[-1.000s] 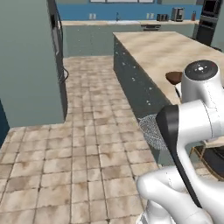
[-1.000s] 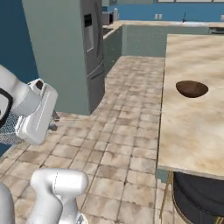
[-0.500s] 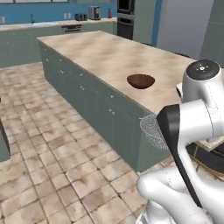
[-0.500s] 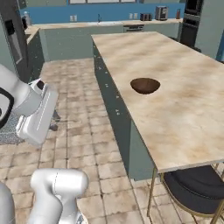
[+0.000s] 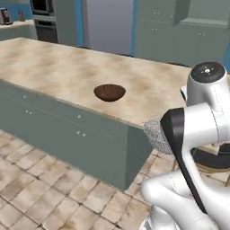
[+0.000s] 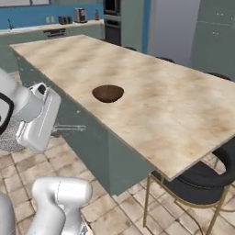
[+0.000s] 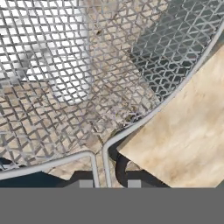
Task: Open the cabinet and setup a tea strainer by placing it in the bowl upright.
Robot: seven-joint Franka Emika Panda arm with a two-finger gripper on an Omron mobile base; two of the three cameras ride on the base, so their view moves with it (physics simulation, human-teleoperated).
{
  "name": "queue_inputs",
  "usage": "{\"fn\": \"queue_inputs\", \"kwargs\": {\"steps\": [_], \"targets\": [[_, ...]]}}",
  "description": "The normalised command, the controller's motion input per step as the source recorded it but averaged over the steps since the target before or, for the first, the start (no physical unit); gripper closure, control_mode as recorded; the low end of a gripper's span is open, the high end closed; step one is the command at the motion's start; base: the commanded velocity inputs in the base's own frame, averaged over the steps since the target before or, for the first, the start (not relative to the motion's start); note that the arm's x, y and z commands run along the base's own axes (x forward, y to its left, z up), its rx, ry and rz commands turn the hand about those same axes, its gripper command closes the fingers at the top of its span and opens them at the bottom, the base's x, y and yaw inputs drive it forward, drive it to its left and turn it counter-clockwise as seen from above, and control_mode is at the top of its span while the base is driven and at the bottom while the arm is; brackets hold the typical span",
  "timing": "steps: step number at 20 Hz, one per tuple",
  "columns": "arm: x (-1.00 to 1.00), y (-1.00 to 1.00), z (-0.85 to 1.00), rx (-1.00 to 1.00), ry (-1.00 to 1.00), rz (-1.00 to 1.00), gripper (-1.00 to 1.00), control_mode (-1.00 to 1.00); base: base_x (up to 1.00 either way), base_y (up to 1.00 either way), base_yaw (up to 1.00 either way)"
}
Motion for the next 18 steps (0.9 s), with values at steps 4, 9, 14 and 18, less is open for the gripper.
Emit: {"fn": "queue_inputs", "kwargs": {"steps": [4, 9, 14, 18], "targets": [[0.00, 0.00, 0.00, 0.00, 0.00, 0.00, 1.00, 1.00, 0.62, 0.61, -0.71], [0.00, 0.00, 0.00, 0.00, 0.00, 0.00, 1.00, 1.00, 0.62, 0.77, -0.64], [0.00, 0.00, 0.00, 0.00, 0.00, 0.00, 1.00, 1.00, 0.44, 0.89, -0.57], [0.00, 0.00, 0.00, 0.00, 0.00, 0.00, 1.00, 1.00, 0.16, 0.66, -0.49]]}}
